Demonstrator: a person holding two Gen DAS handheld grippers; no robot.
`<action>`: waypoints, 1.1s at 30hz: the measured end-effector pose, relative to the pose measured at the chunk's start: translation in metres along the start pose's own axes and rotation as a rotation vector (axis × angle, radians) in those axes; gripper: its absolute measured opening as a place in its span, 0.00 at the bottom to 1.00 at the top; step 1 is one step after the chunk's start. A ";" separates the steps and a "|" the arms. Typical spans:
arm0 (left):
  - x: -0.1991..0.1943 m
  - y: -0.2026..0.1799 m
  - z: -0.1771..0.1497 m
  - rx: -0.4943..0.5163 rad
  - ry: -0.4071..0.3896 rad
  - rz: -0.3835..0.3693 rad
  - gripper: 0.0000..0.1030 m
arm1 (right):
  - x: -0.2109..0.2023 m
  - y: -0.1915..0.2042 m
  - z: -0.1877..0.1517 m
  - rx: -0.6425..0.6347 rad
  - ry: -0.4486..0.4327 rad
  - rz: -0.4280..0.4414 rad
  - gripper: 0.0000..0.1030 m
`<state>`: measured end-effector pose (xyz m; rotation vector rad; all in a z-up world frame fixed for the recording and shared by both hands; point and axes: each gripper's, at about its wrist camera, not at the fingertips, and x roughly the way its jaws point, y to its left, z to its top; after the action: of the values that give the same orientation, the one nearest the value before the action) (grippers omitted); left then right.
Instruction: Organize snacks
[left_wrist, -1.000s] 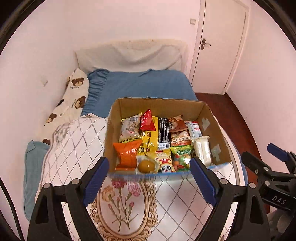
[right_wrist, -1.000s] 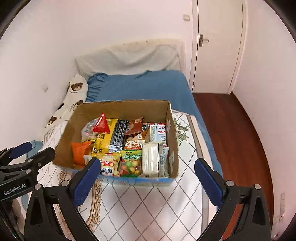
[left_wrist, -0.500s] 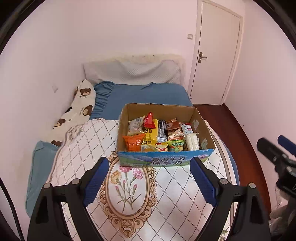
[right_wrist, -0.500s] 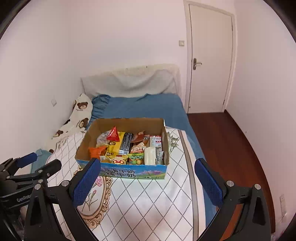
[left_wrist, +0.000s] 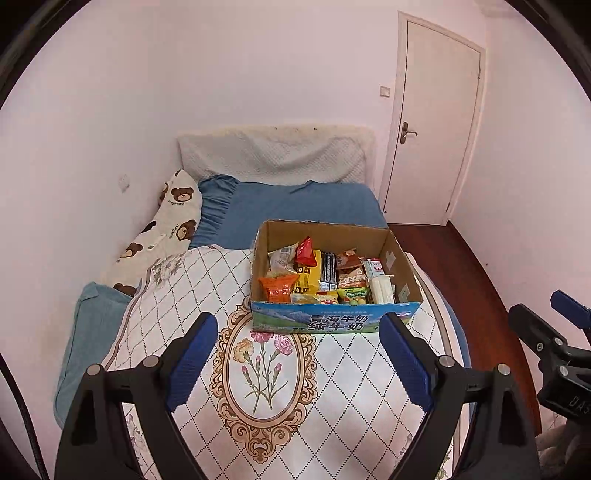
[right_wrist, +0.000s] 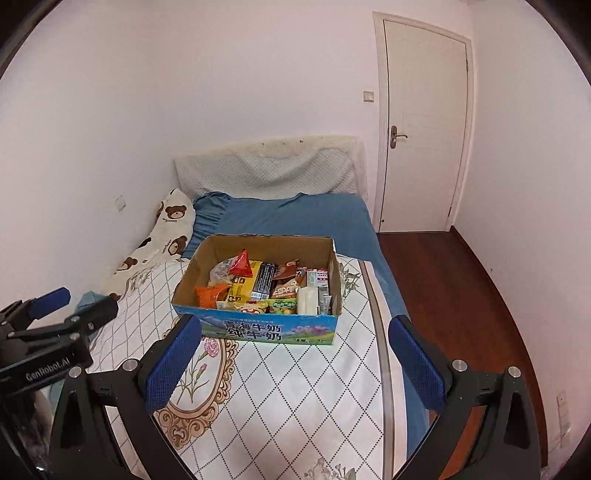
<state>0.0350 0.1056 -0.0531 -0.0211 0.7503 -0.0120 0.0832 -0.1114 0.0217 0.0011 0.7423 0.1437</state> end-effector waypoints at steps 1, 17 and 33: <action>0.000 0.001 0.000 -0.004 -0.004 0.000 0.87 | 0.000 -0.001 -0.001 0.003 0.000 0.002 1.00; 0.071 0.002 0.010 -0.002 0.013 0.063 1.00 | 0.067 -0.014 0.004 0.031 0.007 -0.046 1.00; 0.139 -0.008 0.010 0.012 0.103 0.059 1.00 | 0.148 -0.023 0.002 0.040 0.088 -0.075 1.00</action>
<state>0.1437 0.0953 -0.1404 0.0134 0.8539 0.0384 0.1949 -0.1143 -0.0775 0.0050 0.8321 0.0578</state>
